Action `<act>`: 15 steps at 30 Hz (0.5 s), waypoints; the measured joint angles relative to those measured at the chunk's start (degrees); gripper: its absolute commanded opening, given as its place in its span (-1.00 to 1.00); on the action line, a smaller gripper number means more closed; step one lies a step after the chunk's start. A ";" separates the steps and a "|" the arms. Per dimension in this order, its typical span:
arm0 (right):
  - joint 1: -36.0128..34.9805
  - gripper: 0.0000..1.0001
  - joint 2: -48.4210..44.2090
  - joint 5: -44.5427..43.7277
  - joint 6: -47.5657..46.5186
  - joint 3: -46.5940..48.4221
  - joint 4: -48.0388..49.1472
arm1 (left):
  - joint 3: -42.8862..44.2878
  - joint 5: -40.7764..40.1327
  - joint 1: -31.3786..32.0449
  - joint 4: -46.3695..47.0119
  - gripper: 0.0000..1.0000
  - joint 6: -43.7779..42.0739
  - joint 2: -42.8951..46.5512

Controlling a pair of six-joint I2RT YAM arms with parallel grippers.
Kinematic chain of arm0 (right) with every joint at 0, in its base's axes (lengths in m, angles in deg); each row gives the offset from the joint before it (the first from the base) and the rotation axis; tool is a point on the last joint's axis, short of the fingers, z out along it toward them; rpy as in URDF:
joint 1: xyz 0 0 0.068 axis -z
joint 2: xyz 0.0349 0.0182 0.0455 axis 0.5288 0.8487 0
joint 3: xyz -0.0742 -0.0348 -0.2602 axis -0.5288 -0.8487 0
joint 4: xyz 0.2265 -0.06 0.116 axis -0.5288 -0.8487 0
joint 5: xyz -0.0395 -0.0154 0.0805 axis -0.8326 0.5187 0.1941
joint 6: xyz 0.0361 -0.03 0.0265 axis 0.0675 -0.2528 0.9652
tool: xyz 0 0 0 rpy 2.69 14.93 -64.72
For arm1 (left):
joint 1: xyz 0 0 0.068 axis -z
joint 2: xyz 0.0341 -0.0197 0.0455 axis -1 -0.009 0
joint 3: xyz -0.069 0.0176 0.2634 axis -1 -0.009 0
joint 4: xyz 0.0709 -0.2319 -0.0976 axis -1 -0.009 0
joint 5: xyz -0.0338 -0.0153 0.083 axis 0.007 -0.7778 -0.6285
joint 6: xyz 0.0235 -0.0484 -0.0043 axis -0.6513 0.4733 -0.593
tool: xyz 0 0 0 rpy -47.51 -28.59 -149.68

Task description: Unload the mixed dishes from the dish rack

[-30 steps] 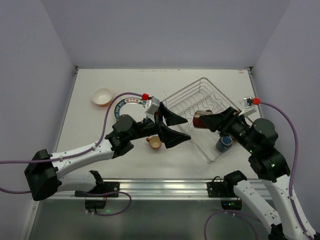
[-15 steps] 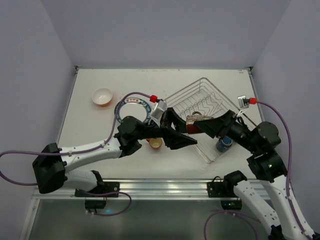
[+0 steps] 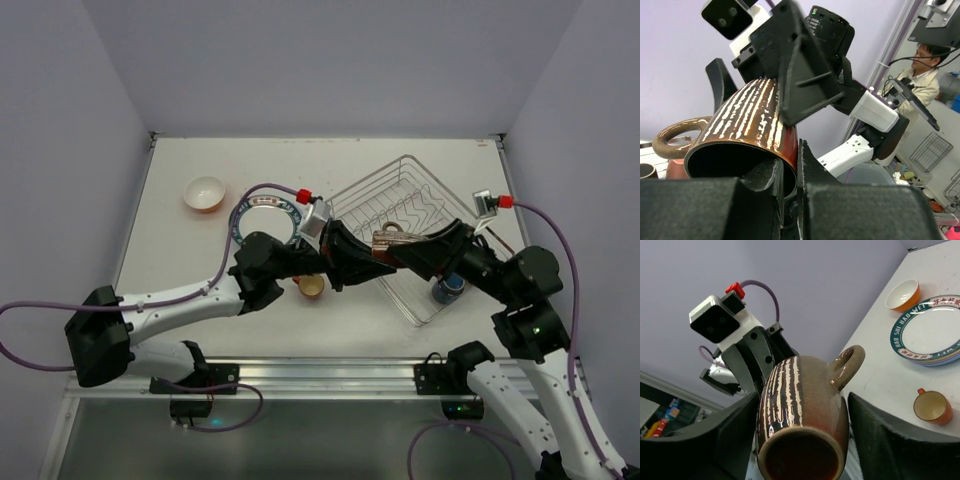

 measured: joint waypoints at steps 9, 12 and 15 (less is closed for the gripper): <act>-0.37 0.98 -0.74 -11.08 -7.30 3.69 -12.59 | -0.24 -10.97 1.33 -21.73 -1.00 -6.82 7.17; -0.42 0.98 -0.79 -18.32 -11.15 7.13 -18.38 | -0.22 -18.82 1.29 -34.84 -1.00 -9.84 12.39; -0.42 0.98 -0.79 -25.33 -15.02 9.16 -22.91 | 1.73 -26.27 1.29 -50.75 -1.00 -11.89 16.72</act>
